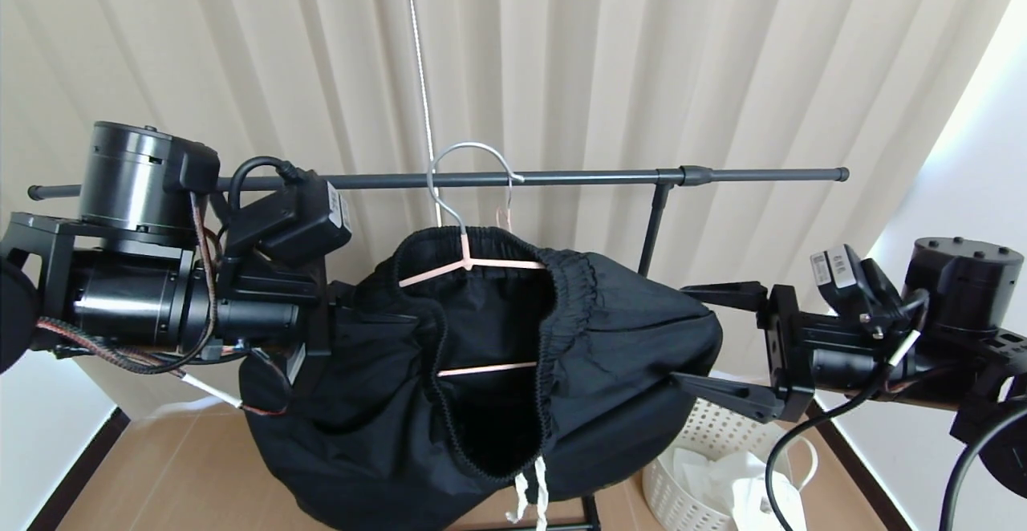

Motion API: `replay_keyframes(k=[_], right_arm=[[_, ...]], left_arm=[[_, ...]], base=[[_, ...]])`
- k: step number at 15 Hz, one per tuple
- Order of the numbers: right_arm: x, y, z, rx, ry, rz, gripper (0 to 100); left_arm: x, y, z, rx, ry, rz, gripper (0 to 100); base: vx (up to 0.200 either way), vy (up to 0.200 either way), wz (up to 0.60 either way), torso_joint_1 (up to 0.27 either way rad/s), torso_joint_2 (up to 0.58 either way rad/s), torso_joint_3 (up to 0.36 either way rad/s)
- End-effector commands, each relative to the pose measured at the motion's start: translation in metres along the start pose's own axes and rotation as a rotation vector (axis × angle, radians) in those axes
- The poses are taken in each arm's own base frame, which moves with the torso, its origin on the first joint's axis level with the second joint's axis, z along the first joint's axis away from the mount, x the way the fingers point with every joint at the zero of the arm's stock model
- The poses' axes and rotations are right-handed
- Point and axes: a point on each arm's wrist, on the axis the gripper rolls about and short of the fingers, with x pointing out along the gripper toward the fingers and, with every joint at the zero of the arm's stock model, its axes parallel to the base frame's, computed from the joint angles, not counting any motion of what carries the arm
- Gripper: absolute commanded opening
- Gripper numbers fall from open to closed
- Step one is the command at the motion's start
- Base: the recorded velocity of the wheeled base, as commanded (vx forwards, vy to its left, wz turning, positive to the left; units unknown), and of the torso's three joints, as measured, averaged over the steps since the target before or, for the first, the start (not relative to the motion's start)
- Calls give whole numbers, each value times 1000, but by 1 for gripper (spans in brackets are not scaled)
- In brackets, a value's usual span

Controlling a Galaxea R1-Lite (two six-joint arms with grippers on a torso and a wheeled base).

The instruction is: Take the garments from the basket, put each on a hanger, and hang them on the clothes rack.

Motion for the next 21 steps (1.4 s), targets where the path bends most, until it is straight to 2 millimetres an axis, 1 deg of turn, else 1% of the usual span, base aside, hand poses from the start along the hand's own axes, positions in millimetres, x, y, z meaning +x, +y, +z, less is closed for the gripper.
replay_keyframes(k=[1,2,5,9,10,16,19,21], right_arm=[[6,-7,-22,35,43,3,100],[6,-8,-23,35,45,2,100],[11,-14,-37,56,70,4,100],[16,-16,-43,69,83,4,100],[16,-16,-43,67,87,-5,0],[18,-23,-42,65,91,-34,0],[18,-29,-47,78,97,-45,0],[17,-30,-47,81,95,-50,0]], left_arm=[[-6,0,2,5,-7,18,0],[-6,0,2,6,-8,19,0],[-17,-2,5,15,-18,45,0],[-23,-8,4,14,-13,59,0],[-24,-10,3,11,-10,57,0],[-33,-17,5,-17,-23,72,0],[-43,-21,0,-37,-14,100,0],[-48,-25,-4,-46,-9,113,0]], base=[[0,0,0,0,0,0],[0,0,0,0,0,0],[0,0,0,0,0,0],[0,0,0,0,0,0],[0,0,0,0,0,0],[0,0,0,0,0,0],[0,0,0,0,0,0],[0,0,0,0,0,0]])
